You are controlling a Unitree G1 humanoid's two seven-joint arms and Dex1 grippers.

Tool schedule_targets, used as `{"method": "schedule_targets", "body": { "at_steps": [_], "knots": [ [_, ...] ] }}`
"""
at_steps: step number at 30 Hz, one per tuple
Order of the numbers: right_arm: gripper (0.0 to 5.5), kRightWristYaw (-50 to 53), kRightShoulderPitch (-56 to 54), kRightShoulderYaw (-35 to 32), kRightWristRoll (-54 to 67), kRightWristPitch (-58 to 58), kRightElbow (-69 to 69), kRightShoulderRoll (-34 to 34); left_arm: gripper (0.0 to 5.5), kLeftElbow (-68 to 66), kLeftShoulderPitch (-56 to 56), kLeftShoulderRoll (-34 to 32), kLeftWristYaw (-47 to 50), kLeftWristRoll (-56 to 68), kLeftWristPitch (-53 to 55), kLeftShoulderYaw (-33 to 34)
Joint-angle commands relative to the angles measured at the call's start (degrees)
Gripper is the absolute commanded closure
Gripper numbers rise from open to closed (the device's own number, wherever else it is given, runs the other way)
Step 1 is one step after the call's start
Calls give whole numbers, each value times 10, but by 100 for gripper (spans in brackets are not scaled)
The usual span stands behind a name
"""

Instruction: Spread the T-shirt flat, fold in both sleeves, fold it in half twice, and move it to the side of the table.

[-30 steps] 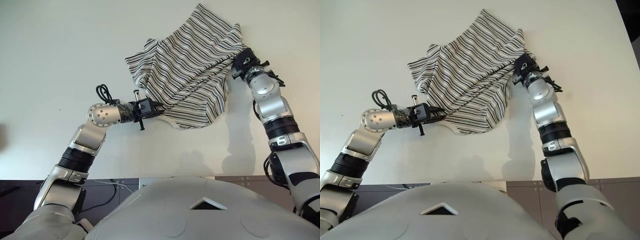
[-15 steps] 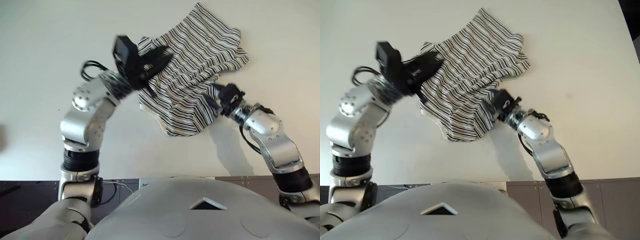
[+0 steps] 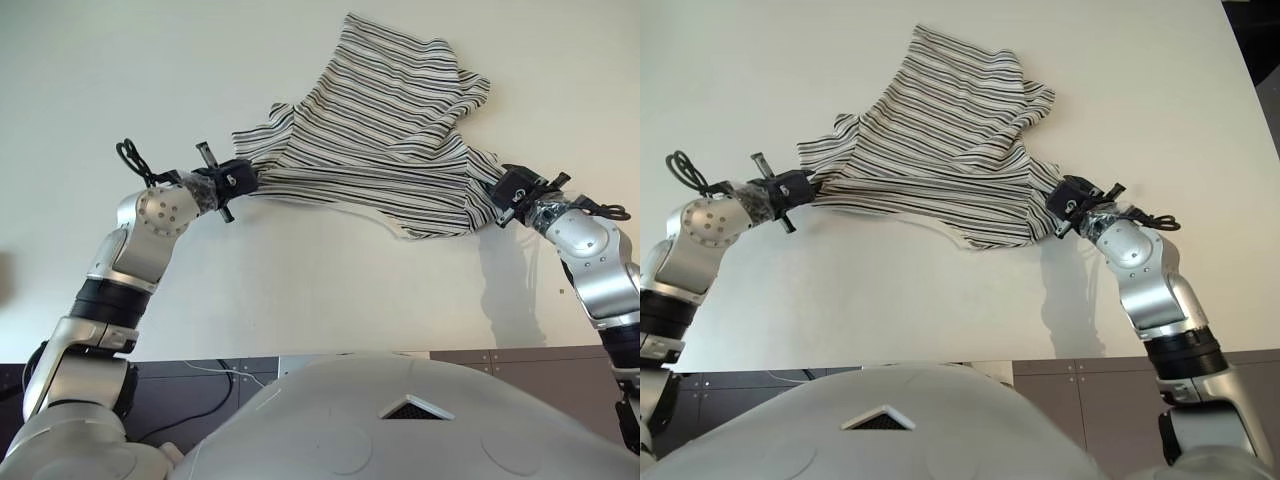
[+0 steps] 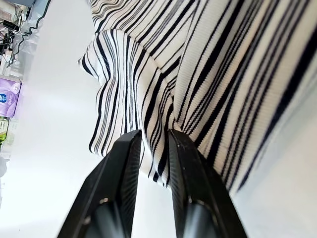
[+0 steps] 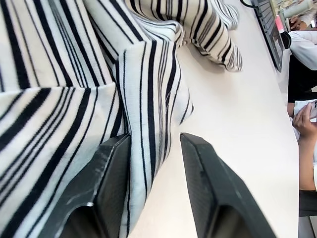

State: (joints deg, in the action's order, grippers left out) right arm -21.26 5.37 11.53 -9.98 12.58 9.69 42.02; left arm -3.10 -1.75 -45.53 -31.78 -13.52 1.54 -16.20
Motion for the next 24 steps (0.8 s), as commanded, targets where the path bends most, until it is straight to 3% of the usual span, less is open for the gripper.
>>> {"method": "schedule_targets", "body": {
  "at_steps": [1, 3, 5, 7, 9, 12, 15, 20, 24],
  "knots": [
    [371, 6, 51, -89, 104, 8, 176, -61, 453, 169, 83, 61, 21, 104, 60, 74],
    [371, -30, 99, -101, 131, 25, 250, -47, 453, 275, 108, 100, 33, 174, 121, 109],
    [371, -72, 156, -99, 115, 18, 297, -4, 453, 338, 133, 95, 29, 189, 144, 138],
    [371, -91, 217, -63, 18, -42, 295, 50, 453, 315, 123, 65, 11, 201, 155, 192],
    [371, -95, 262, -18, -60, -97, 275, 77, 453, 242, 115, 15, -22, 167, 86, 204],
    [371, -108, 274, 13, -113, -121, 276, 82, 453, 110, 144, -89, -59, 39, -137, 150],
    [371, -104, 251, 30, -169, -124, 250, 71, 453, 37, 139, -126, -87, -2, -230, 119],
    [371, -79, 173, 71, -265, -134, 161, 32, 453, -33, 133, -131, -93, -71, -309, 63],
    [371, -32, 148, 78, -325, -161, 106, 29, 453, -110, 72, -96, -13, -148, -354, 38]
  ]
}}
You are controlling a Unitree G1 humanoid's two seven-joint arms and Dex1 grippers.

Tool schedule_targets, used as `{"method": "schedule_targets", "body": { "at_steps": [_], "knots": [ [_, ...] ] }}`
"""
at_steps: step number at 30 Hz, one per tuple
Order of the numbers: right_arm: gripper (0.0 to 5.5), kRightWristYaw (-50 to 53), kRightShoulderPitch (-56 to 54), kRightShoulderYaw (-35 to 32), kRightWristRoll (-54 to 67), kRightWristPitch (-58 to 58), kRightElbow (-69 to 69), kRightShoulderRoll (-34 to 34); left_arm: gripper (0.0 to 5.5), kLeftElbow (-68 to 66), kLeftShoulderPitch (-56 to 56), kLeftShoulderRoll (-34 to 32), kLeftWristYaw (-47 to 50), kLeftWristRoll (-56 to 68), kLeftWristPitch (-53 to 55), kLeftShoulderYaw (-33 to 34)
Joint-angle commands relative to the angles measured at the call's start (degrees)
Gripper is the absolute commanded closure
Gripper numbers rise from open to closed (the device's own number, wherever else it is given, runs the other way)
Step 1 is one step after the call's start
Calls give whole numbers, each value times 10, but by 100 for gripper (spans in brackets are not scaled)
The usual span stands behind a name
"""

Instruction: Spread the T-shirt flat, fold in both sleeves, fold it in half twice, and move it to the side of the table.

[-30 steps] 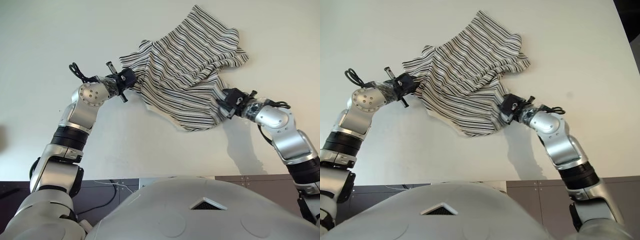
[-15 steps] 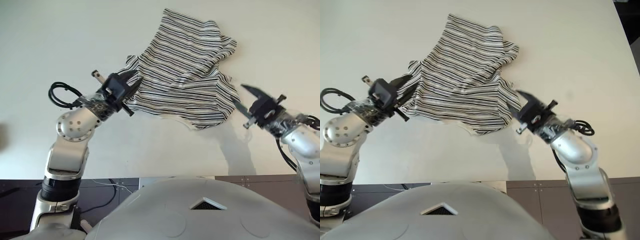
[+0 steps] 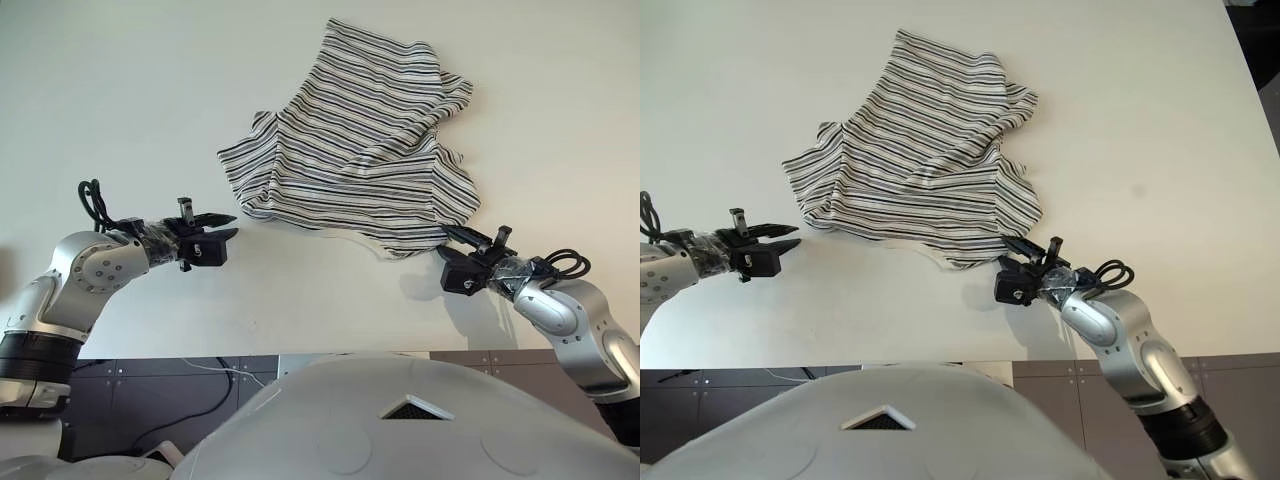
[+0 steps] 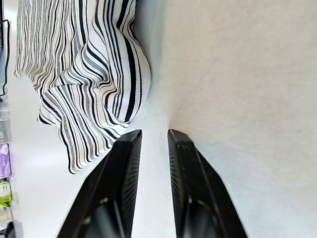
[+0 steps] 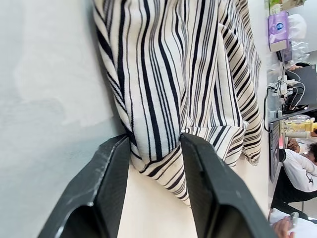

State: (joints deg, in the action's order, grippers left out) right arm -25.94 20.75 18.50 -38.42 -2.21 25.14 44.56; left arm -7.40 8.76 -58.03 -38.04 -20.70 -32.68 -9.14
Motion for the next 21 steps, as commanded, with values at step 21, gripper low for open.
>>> {"method": "schedule_targets", "body": {
  "at_steps": [21],
  "knots": [
    [441, 35, -47, -12, -15, -174, -134, 29, 425, -158, -71, 78, 195, -160, -87, -123]
  ]
}}
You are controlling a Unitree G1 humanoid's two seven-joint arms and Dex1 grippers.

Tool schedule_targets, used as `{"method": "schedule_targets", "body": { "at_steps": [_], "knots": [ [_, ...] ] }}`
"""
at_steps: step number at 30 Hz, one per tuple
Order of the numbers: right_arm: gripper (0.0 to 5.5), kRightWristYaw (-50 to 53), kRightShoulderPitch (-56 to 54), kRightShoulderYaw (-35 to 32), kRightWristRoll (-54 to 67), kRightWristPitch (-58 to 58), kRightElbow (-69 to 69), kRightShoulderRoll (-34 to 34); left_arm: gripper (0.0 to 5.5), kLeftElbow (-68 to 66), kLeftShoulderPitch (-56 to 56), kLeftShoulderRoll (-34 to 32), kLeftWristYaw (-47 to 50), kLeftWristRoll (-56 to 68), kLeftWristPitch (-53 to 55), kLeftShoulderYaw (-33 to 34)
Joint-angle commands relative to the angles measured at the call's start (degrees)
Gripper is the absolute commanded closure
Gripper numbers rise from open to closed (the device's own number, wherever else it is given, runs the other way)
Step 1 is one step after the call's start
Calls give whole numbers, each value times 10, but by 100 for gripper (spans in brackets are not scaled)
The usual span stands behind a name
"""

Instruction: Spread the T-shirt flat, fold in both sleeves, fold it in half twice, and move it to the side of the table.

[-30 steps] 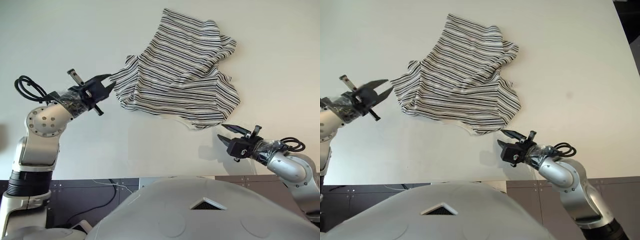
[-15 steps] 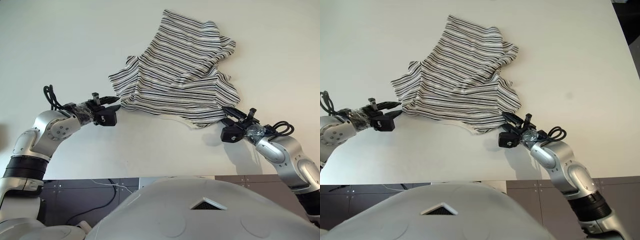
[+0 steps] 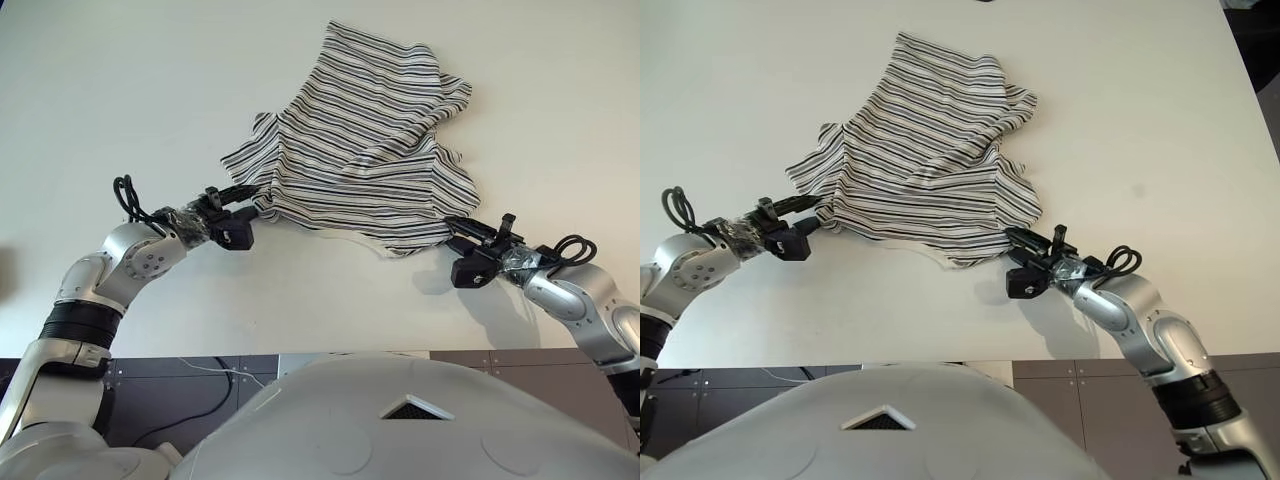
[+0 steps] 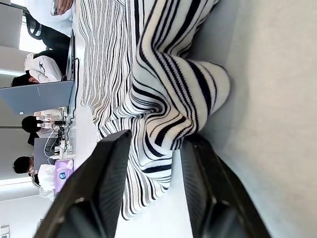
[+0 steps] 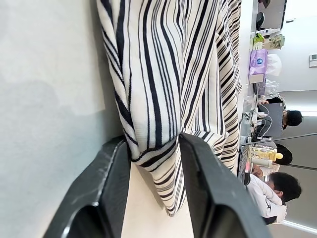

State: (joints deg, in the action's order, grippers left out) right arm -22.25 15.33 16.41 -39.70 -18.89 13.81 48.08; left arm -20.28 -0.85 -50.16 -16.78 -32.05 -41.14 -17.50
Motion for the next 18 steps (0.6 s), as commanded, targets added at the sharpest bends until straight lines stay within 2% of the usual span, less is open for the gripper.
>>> {"method": "schedule_targets", "body": {
  "at_steps": [1, 5, 9, 12, 14, 16, 18],
  "knots": [
    [464, 1, 6, 10, -1, -11, -21, -12, 446, -27, 26, -1, -14, -47, -7, -40],
    [537, 16, 1, 12, -4, -13, -23, -33, 490, -31, 30, 1, -6, -42, -23, -44],
    [540, 30, 4, 0, 14, -18, -27, -43, 526, -25, 30, 0, -14, -16, -32, -39],
    [540, 25, 11, -29, 76, -9, -24, -54, 538, 15, 22, -1, -50, 55, -16, -20],
    [540, -34, 31, -68, 223, 35, 19, -57, 538, 82, 29, -3, -117, 177, 50, -2],
    [540, -101, 41, -135, 397, 90, 83, -34, 538, 195, 57, -37, -207, 345, 155, 21],
    [540, -138, -1, -254, 634, 177, 159, 4, 538, 292, 31, -66, -249, 538, 284, 96]
  ]
}}
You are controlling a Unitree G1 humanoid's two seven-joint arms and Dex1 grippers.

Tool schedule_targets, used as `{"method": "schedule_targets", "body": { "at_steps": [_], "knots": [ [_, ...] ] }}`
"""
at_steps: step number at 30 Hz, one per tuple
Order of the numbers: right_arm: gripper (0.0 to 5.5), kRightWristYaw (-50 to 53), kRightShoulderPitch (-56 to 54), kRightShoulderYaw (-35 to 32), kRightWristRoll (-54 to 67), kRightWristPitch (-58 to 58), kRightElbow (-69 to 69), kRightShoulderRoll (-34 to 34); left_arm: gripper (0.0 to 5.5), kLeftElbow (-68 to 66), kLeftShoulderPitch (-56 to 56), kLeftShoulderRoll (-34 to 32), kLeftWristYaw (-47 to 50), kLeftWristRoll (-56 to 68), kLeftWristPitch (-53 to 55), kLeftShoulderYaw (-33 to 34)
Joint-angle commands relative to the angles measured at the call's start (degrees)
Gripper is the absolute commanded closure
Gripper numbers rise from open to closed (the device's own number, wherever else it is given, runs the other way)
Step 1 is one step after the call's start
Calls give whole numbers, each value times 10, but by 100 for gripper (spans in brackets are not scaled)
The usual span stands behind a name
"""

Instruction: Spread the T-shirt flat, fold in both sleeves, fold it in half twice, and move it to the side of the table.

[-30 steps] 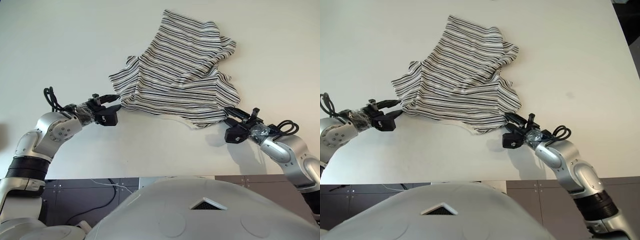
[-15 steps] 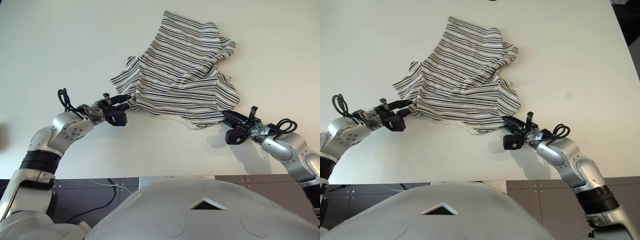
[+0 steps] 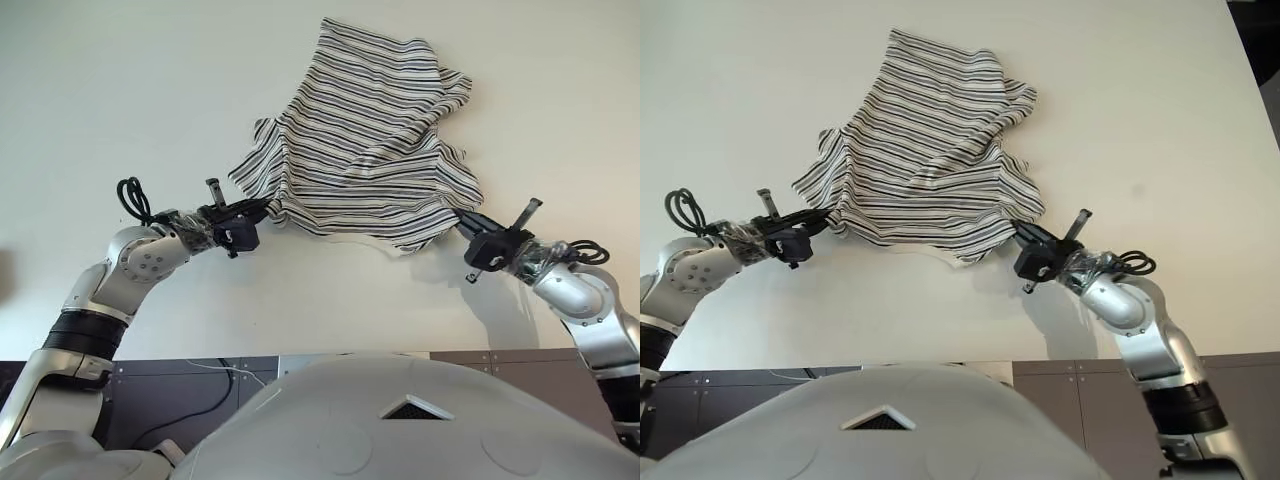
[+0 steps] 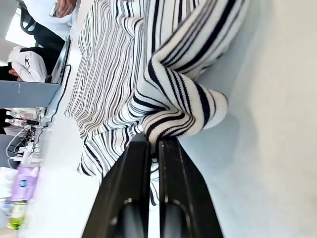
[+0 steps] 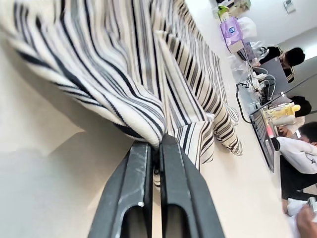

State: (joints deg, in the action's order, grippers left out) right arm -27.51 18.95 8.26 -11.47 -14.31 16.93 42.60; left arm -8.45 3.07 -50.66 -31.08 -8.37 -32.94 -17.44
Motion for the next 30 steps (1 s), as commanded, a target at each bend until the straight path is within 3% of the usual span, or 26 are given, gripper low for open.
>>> {"method": "schedule_targets", "body": {
  "at_steps": [1, 3, 6, 11, 13, 17, 20, 26, 28, 30],
  "knots": [
    [540, -87, -63, -228, 473, 165, 164, 82, 538, 213, -30, -76, -120, 397, 258, 136],
    [540, -84, -104, -309, 626, 194, 203, 121, 538, 283, -41, -105, -138, 537, 318, 201],
    [540, -46, -179, -395, 761, 209, 210, 168, 538, 329, -97, -108, -108, 644, 354, 261],
    [540, 46, -434, -436, 936, 199, 139, 251, 538, 301, -323, -79, -34, 832, 397, 344],
    [540, 53, -489, -449, 979, 210, 124, 277, 538, 298, -373, -76, -22, 886, 417, 372],
    [540, 83, -550, -502, 1060, 259, 115, 312, 538, 302, -433, -100, 18, 988, 473, 460],
    [540, 114, -485, -536, 1066, 330, 157, 286, 538, 335, -389, -80, 88, 1055, 521, 495],
    [540, 168, -218, -485, 1021, 419, 334, 142, 538, 499, -116, 22, 160, 1053, 586, 522],
    [540, 160, -138, -385, 948, 439, 368, 91, 538, 527, -12, 73, 137, 984, 600, 471],
    [540, 125, -75, -239, 788, 439, 319, 54, 538, 486, 63, 101, 79, 842, 601, 361]
  ]
}}
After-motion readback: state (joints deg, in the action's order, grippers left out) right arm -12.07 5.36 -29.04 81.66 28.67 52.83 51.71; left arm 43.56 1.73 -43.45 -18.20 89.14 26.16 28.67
